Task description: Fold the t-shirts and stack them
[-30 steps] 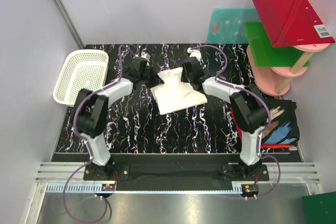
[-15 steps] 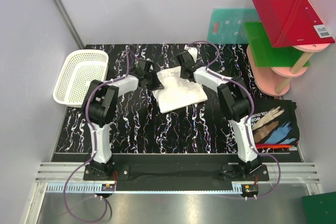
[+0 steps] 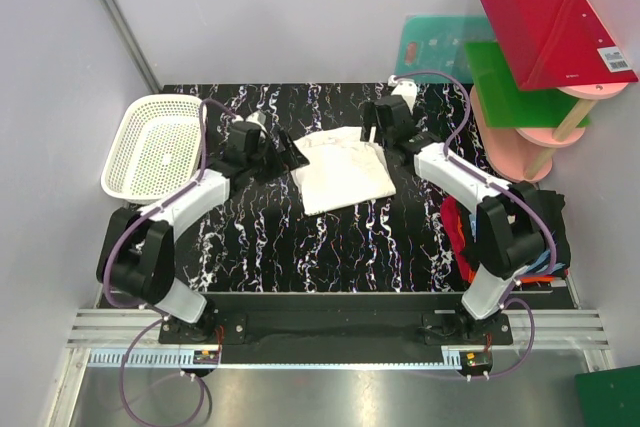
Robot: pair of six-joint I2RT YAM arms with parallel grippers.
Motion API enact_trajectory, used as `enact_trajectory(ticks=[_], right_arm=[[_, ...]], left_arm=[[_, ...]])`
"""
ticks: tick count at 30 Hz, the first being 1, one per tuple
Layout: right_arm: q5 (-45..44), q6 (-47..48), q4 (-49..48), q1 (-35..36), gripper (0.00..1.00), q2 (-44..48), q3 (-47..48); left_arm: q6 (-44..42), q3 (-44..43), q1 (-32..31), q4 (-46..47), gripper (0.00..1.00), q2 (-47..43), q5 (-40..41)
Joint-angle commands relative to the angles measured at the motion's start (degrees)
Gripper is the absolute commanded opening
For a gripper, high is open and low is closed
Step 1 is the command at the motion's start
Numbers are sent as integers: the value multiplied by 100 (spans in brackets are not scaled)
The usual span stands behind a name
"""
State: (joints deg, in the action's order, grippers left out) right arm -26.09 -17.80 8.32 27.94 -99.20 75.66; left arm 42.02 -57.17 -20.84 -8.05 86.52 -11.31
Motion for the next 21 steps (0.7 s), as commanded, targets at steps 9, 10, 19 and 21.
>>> enact_trajectory(ticks=[9, 10, 19, 21], right_arm=[[51, -277, 197, -149, 96, 216, -429], [60, -233, 205, -149, 96, 278, -438], [165, -145, 398, -184, 96, 735, -543], [218, -153, 530, -184, 95, 779, -552]], left_arm=[[298, 119, -271, 58, 99, 1463, 15], [298, 83, -289, 84, 99, 1629, -20], [447, -637, -614, 340, 13, 2886, -529], [439, -673, -614, 226, 0, 2967, -556]])
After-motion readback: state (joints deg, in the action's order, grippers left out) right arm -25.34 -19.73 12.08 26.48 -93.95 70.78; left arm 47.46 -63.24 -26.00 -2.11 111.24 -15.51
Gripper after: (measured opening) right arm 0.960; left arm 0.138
